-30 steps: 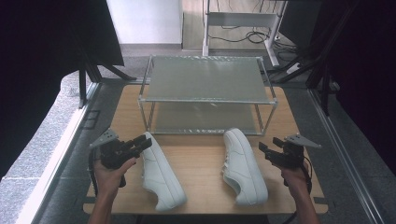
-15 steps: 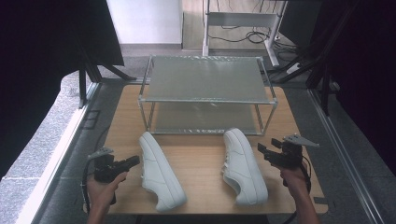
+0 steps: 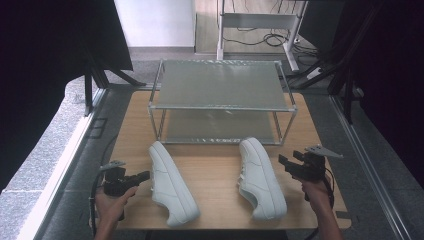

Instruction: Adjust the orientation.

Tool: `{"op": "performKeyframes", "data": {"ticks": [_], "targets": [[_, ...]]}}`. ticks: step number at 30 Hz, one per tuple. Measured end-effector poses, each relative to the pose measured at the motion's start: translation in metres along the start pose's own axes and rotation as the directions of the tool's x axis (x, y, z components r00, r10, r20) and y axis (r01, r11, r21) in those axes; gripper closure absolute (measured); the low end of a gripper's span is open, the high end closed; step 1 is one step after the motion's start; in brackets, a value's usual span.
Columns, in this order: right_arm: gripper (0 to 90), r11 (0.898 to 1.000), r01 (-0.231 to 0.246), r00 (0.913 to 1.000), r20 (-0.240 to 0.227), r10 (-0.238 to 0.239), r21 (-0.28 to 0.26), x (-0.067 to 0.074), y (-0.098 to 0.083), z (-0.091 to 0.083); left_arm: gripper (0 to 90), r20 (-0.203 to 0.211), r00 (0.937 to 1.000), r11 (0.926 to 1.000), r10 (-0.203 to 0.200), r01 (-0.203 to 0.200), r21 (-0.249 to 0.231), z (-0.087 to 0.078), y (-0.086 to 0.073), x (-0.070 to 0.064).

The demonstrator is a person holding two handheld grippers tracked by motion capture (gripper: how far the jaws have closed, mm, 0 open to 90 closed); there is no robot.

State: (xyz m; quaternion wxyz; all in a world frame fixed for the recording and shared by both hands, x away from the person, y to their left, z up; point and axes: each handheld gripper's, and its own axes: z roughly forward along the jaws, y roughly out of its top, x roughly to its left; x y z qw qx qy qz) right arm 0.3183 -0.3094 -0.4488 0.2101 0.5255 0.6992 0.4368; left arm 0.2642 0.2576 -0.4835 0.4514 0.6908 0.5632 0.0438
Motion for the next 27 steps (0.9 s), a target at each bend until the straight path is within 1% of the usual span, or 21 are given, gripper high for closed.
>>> {"op": "performKeyframes", "data": {"ticks": [7,8,9,13,15,18,20,23,24,27], "targets": [[33.7,1.000,0.013,0.9999,0.000,-0.013,0.011,0.003,-0.001,0.003,89.6,0.003,0.9999,0.9999,0.011,-0.011,0.008,0.004,0.000,-0.004],[33.8,1.000,0.014,0.9999,-0.001,-0.014,0.013,0.003,-0.001,0.003,89.7,0.002,0.9999,0.9999,0.016,-0.016,0.002,0.004,0.001,-0.006],[33.8,1.000,0.011,0.9999,-0.001,-0.011,0.015,0.003,-0.001,0.003,89.7,0.008,0.9998,0.9998,0.018,-0.018,-0.001,0.004,0.001,-0.007],[33.7,1.000,0.013,0.9999,0.000,-0.013,0.016,0.004,-0.001,0.004,89.6,0.012,0.9996,0.9997,0.024,-0.024,-0.007,0.003,0.003,-0.009],[33.7,1.000,0.011,0.9999,0.002,-0.011,0.017,0.004,-0.002,0.004,89.6,0.012,0.9996,0.9997,0.025,-0.025,-0.007,0.003,0.004,-0.010],[33.7,1.000,0.006,1.0000,0.003,-0.006,0.019,0.003,-0.002,0.005,89.6,0.020,0.9994,0.9994,0.028,-0.028,-0.020,0.003,0.007,-0.013],[33.7,1.000,0.005,1.0000,0.003,-0.005,0.018,0.003,-0.002,0.005,89.6,0.012,0.9994,0.9992,0.032,-0.032,-0.023,0.003,0.009,-0.015],[33.6,1.000,0.003,1.0000,0.007,-0.003,0.017,0.003,-0.002,0.005,89.1,0.014,0.9990,0.9988,0.042,-0.042,-0.024,0.004,0.011,-0.017],[33.6,1.000,-0.005,0.9999,0.012,0.005,0.019,0.002,-0.002,0.004,88.6,0.017,0.9986,0.9983,0.051,-0.050,-0.029,0.005,0.014,-0.019],[33.6,1.000,-0.012,0.9998,0.019,0.012,0.017,0.001,-0.002,0.005,88.3,0.019,0.9981,0.9979,0.058,-0.057,-0.032,0.006,0.016,-0.021]]}}
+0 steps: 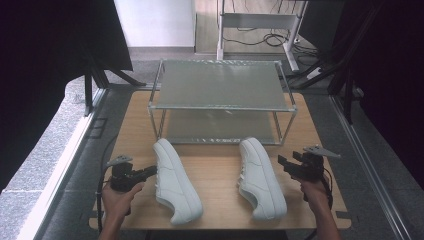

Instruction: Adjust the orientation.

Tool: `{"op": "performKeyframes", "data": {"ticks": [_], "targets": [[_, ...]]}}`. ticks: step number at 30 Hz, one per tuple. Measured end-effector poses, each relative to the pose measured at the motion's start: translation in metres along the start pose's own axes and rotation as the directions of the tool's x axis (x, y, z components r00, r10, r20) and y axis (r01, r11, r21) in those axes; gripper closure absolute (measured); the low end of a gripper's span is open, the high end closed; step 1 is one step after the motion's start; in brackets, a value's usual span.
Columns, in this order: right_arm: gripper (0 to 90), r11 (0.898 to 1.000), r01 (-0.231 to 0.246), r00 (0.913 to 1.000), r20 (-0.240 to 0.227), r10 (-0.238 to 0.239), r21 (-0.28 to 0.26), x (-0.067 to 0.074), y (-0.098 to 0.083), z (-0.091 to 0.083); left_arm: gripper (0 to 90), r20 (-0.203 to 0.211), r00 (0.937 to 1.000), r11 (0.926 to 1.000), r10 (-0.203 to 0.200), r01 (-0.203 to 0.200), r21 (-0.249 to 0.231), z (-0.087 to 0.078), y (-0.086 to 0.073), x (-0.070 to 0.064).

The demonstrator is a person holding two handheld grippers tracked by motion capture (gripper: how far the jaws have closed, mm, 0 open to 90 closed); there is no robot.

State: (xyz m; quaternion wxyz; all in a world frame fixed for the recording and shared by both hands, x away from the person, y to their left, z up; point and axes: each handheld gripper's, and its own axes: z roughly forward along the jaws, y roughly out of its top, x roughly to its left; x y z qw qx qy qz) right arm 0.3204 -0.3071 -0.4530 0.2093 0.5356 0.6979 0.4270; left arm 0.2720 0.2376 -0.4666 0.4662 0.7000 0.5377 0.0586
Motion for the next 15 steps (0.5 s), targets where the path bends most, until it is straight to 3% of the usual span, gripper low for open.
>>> {"op": "performKeyframes", "data": {"ticks": [4,7,9,11,13,14,15], "targets": [[33.6,1.000,-0.003,1.0000,0.003,0.003,0.001,0.000,0.000,0.000,86.3,0.022,0.9998,0.9999,0.006,-0.006,-0.009,0.005,0.008,-0.006],[33.5,1.000,-0.011,0.9998,0.016,0.011,0.007,-0.002,-0.001,0.000,85.0,0.072,0.9974,0.9998,-0.006,0.005,0.017,0.025,0.021,-0.010],[33.5,1.000,-0.019,0.9996,0.022,0.019,0.009,-0.003,-0.001,0.000,85.5,0.120,0.9926,0.9996,-0.019,0.022,-0.018,0.037,0.026,-0.015],[33.5,1.000,-0.026,0.9993,0.026,0.025,0.006,-0.005,-0.002,0.000,86.2,0.134,0.9909,0.9997,-0.016,0.018,-0.015,0.046,0.034,-0.021],[33.5,0.999,-0.037,0.9988,0.032,0.037,0.003,-0.008,-0.002,0.000,87.0,0.127,0.9919,0.9995,-0.002,-0.002,0.032,0.060,0.044,-0.028],[33.5,0.999,-0.037,0.9988,0.032,0.037,0.003,-0.008,-0.002,0.000,87.1,0.127,0.9919,0.9995,-0.002,-0.002,0.032,0.060,0.044,-0.028],[33.5,0.999,-0.048,0.9982,0.037,0.048,0.003,-0.011,-0.003,-0.001,86.6,0.116,0.9930,0.9932,0.022,-0.035,0.111,0.077,0.048,-0.034]]}}
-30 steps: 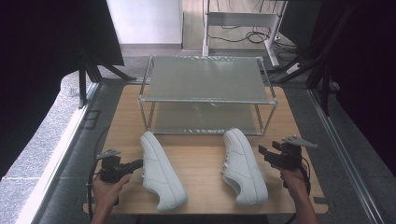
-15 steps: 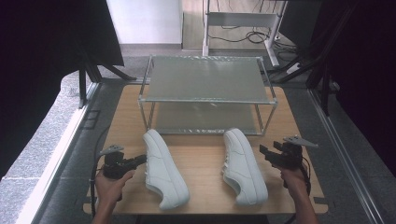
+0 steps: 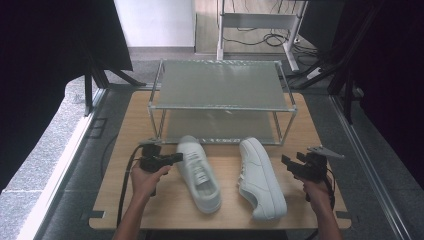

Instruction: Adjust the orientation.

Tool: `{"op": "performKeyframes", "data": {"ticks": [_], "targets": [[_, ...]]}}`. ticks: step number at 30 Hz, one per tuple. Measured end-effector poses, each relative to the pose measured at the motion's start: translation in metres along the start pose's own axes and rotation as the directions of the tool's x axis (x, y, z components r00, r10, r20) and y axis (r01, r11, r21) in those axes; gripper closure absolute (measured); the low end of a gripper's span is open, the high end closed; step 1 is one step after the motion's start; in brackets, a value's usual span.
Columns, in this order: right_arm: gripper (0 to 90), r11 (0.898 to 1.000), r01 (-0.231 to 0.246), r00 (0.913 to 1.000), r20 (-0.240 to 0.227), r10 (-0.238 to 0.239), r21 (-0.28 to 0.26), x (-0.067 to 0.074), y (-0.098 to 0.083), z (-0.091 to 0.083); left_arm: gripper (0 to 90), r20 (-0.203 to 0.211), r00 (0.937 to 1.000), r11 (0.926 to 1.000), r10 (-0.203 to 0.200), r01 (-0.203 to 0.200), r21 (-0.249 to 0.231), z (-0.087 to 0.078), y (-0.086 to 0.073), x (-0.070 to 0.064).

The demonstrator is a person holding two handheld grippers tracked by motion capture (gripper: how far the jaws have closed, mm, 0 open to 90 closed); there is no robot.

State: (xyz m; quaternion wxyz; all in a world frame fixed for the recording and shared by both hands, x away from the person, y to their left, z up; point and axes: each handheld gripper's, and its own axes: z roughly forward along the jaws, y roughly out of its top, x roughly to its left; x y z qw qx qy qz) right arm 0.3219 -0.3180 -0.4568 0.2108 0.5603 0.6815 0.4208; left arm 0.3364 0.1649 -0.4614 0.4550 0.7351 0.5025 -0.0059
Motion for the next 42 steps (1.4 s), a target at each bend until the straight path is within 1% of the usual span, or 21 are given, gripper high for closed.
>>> {"op": "performKeyframes", "data": {"ticks": [1,2,3,4,6,7,8,10,11,12,14,16,20,23,25,26,27,31,33,36,42], "targets": [[33.5,1.000,0.000,1.0000,0.000,0.000,0.000,0.000,0.000,0.000,86.2,0.000,1.0000,1.0000,0.000,0.000,0.000,0.000,0.000,0.000],[33.5,1.000,-0.002,1.0000,0.000,0.002,0.002,-0.001,0.000,0.000,86.2,0.007,1.0000,0.9999,-0.004,0.004,0.010,0.006,0.001,-0.001],[33.5,1.000,-0.007,1.0000,0.000,0.007,-0.005,-0.003,-0.001,-0.002,87.9,0.007,0.9997,0.9994,-0.025,0.025,-0.024,0.006,0.000,-0.002],[33.5,1.000,-0.008,1.0000,0.000,0.008,-0.005,-0.004,-0.001,-0.003,88.2,0.015,0.9996,0.9992,-0.026,0.027,-0.030,0.005,0.001,-0.003],[33.6,1.000,-0.021,0.9998,0.005,0.021,-0.012,-0.008,-0.001,-0.005,89.7,0.006,0.9998,0.9984,-0.018,0.019,-0.054,-0.001,0.001,-0.007],[33.6,1.000,-0.025,0.9997,0.006,0.025,-0.013,-0.009,-0.002,-0.005,89.9,0.006,0.9998,0.9984,-0.018,0.019,-0.054,-0.001,0.001,-0.007],[33.7,0.999,-0.034,0.9994,0.006,0.034,-0.016,-0.010,-0.002,-0.005,90.0,0.010,0.9999,0.9956,-0.005,0.006,-0.093,-0.010,0.000,-0.013],[33.7,0.999,-0.039,0.9992,0.010,0.039,-0.019,-0.010,-0.002,-0.005,90.0,0.003,0.9996,0.9944,0.028,-0.028,-0.102,-0.017,0.001,-0.022],[33.7,0.999,-0.039,0.9992,0.010,0.039,-0.019,-0.010,-0.002,-0.005,90.0,0.003,0.9996,0.9944,0.028,-0.028,-0.102,-0.017,0.001,-0.022],[33.7,0.999,-0.034,0.9994,0.009,0.035,-0.021,-0.008,-0.001,-0.005,90.0,-0.005,0.9962,0.9901,0.087,-0.087,-0.110,-0.024,0.002,-0.035],[33.7,1.000,-0.024,0.9997,0.006,0.024,-0.020,-0.005,-0.001,-0.004,90.0,0.007,0.9929,0.9868,0.119,-0.117,-0.112,-0.028,0.002,-0.045],[33.7,1.000,-0.012,0.9999,0.004,0.012,-0.019,-0.002,-0.001,-0.004,90.0,0.024,0.9881,0.9837,0.152,-0.149,-0.101,-0.027,-0.002,-0.056],[33.7,1.000,0.007,1.0000,-0.002,-0.007,-0.015,0.004,-0.001,-0.003,90.0,0.050,0.9817,0.9822,0.184,-0.182,-0.048,-0.016,-0.012,-0.070],[33.6,1.000,0.020,0.9998,-0.007,-0.020,-0.009,0.007,-0.001,-0.003,90.0,0.061,0.9807,0.9824,0.186,-0.185,-0.028,-0.011,-0.017,-0.073],[33.6,1.000,0.025,0.9997,-0.008,-0.025,-0.007,0.009,-0.001,-0.002,90.0,0.085,0.9812,0.9847,0.173,-0.174,0.001,-0.002,-0.025,-0.074],[33.6,1.000,0.025,0.9997,-0.008,-0.025,-0.007,0.009,-0.001,-0.002,90.0,0.085,0.9812,0.9847,0.173,-0.174,0.001,-0.002,-0.025,-0.074],[33.6,1.000,0.028,0.9996,-0.007,-0.028,-0.007,0.009,-0.001,-0.001,90.0,0.115,0.9809,0.9867,0.157,-0.161,0.024,0.005,-0.029,-0.074],[33.6,0.999,0.033,0.9994,-0.007,-0.033,0.004,0.011,-0.002,0.001,90.0,0.110,0.9798,0.9824,0.167,-0.175,0.066,0.017,-0.035,-0.079],[33.6,0.999,0.037,0.9993,-0.010,-0.037,0.008,0.011,-0.003,0.001,90.0,0.090,0.9795,0.9786,0.180,-0.188,0.084,0.021,-0.036,-0.080],[33.6,0.999,0.036,0.9993,-0.012,-0.036,0.009,0.011,-0.003,0.001,90.0,0.087,0.9794,0.9778,0.182,-0.190,0.089,0.021,-0.036,-0.080],[33.6,1.000,0.029,0.9995,-0.009,-0.029,0.005,0.006,-0.004,-0.001,90.0,0.107,0.9813,0.9776,0.160,-0.173,0.120,0.017,-0.034,-0.075]]}}
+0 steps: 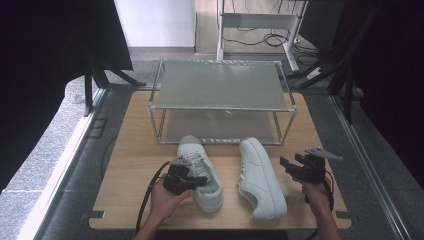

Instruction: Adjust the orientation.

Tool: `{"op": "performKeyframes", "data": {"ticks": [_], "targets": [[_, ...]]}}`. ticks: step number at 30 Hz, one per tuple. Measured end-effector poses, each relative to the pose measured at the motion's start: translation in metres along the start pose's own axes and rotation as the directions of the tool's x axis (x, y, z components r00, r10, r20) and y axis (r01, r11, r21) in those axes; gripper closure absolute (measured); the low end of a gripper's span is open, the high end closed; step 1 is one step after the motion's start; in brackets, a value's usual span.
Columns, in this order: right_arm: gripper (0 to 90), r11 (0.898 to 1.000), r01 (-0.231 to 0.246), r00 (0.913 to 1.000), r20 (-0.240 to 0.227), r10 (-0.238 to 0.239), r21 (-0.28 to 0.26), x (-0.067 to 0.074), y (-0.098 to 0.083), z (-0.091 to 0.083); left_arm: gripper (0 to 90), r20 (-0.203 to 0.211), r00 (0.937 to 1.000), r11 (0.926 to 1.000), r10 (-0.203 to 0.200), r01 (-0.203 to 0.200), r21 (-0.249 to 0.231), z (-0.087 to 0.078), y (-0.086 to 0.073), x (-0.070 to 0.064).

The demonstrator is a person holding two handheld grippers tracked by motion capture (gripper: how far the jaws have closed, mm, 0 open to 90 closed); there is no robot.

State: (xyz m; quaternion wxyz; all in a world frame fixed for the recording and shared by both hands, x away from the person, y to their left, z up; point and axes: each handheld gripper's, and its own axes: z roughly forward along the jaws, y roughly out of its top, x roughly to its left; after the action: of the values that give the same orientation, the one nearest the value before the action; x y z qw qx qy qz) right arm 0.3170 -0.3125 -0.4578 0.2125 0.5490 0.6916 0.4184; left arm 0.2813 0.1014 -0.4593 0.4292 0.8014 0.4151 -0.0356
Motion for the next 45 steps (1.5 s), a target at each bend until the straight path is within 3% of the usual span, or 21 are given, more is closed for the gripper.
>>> {"op": "performKeyframes", "data": {"ticks": [6,11,15,20,23,25,28,30,31,32,33,34,35,36,37,38,40,45], "targets": [[33.6,1.000,-0.003,1.0000,0.002,0.003,-0.002,-0.001,0.000,-0.001,90.0,0.014,0.9998,0.9997,-0.014,0.013,0.021,-0.009,-0.001,0.007],[33.6,1.000,-0.002,1.0000,0.003,0.002,-0.001,-0.001,0.000,-0.001,90.0,0.016,0.9995,0.9990,-0.029,0.028,0.036,-0.019,-0.004,0.017],[33.6,1.000,0.001,1.0000,0.006,-0.001,-0.002,-0.002,0.000,-0.001,90.0,0.040,0.9977,0.9975,-0.054,0.052,0.047,-0.031,-0.009,0.029],[33.6,1.000,0.009,0.9999,0.007,-0.009,0.000,-0.002,0.000,-0.002,90.0,-0.005,0.9979,0.9971,-0.064,0.064,0.042,-0.042,-0.011,0.039],[33.6,1.000,0.009,0.9999,0.006,-0.009,-0.005,-0.001,0.000,-0.002,86.7,0.013,0.9984,0.9973,-0.056,0.055,0.049,-0.045,-0.011,0.041],[33.6,1.000,0.013,0.9999,0.005,-0.013,-0.003,0.000,0.001,-0.001,77.8,0.041,0.9980,0.9983,-0.048,0.047,0.034,-0.046,-0.010,0.040],[33.6,1.000,0.016,0.9999,0.004,-0.016,-0.003,0.000,0.001,-0.001,69.3,0.052,0.9982,0.9996,-0.028,0.028,0.006,-0.051,-0.008,0.037],[33.7,1.000,0.016,0.9999,0.005,-0.015,-0.007,0.000,0.001,-0.002,58.8,0.049,0.9985,0.9997,0.025,-0.025,-0.003,-0.061,-0.003,0.028],[33.7,1.000,0.016,0.9999,0.005,-0.015,-0.007,0.000,0.001,-0.002,55.5,0.049,0.9985,0.9997,0.025,-0.025,-0.003,-0.061,-0.003,0.028],[33.7,1.000,0.017,0.9998,0.006,-0.017,-0.010,0.000,0.001,-0.003,51.6,0.017,0.9980,0.9968,0.060,-0.059,-0.054,-0.071,0.001,0.021],[33.7,1.000,0.017,0.9998,0.006,-0.017,-0.010,0.000,0.001,-0.003,48.8,0.017,0.9980,0.9968,0.060,-0.059,-0.054,-0.071,0.001,0.021],[33.7,1.000,0.022,0.9998,0.004,-0.021,-0.016,0.002,0.001,-0.003,44.7,0.015,0.9960,0.9908,0.088,-0.086,-0.104,-0.078,0.003,0.018],[33.7,1.000,0.022,0.9998,0.004,-0.021,-0.016,0.002,0.001,-0.003,41.2,0.015,0.9960,0.9908,0.088,-0.086,-0.104,-0.078,0.003,0.018],[33.6,0.999,0.027,0.9996,0.000,-0.027,-0.018,0.004,0.002,-0.003,38.2,-0.015,0.9948,0.9837,0.100,-0.101,-0.148,-0.082,0.003,0.017],[33.6,0.999,0.027,0.9996,0.000,-0.027,-0.018,0.004,0.002,-0.003,36.1,-0.015,0.9948,0.9837,0.100,-0.101,-0.148,-0.082,0.003,0.017],[33.7,0.999,0.040,0.9992,-0.005,-0.040,-0.024,0.006,0.002,-0.003,34.2,-0.055,0.9945,0.9800,0.090,-0.098,-0.173,-0.083,0.002,0.018],[33.6,0.998,0.052,0.9986,-0.008,-0.053,-0.032,0.008,0.003,-0.004,30.8,-0.078,0.9945,0.9793,0.071,-0.084,-0.184,-0.083,0.002,0.020],[33.6,0.994,0.091,0.9956,-0.014,-0.092,-0.061,0.016,0.006,-0.008,25.9,-0.109,0.9917,0.9772,0.068,-0.088,-0.193,-0.084,0.000,0.025]]}}
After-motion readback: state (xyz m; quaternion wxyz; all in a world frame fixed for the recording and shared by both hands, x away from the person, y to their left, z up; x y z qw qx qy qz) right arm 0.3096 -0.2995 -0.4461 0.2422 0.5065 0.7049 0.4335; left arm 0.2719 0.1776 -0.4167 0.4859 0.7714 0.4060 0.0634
